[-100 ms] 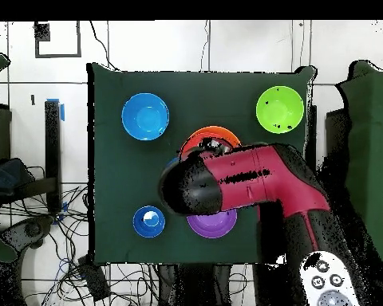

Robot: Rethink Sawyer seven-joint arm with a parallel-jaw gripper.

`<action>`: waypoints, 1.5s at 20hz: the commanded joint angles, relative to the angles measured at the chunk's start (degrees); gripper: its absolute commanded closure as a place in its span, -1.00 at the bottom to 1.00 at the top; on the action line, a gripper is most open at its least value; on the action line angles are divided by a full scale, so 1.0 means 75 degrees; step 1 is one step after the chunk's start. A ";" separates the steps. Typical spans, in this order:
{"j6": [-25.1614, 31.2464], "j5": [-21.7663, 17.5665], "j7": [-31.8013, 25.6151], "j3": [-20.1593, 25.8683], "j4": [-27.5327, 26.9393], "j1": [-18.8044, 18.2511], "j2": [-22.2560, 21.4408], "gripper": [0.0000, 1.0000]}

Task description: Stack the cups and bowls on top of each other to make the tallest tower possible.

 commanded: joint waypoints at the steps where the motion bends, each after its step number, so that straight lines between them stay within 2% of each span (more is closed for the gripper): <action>1: -0.0397 -0.0680 -0.2243 0.0951 0.0265 -0.0370 -0.0135 -1.00; 4: -0.0638 -0.0708 -0.2359 0.1249 0.0442 -0.0674 -0.0428 -1.00; 7: -0.0897 -0.0739 -0.2421 0.1567 0.0620 -0.1039 -0.0482 -1.00; 13: -0.1198 -0.0637 -0.2685 0.2270 0.1250 -0.2038 -0.0553 -1.00; 17: -0.1690 -0.0409 -0.2975 0.3180 0.1946 -0.3027 -0.0826 -1.00; 21: -0.2527 -0.0457 -0.2710 0.4211 0.2701 -0.4057 -0.0965 -1.00; 25: -0.3020 -0.0929 -0.2011 0.4516 0.2998 -0.4336 -0.0875 -1.00; 30: -0.2980 -0.1024 -0.1734 0.4840 0.3105 -0.4584 -0.0837 -1.00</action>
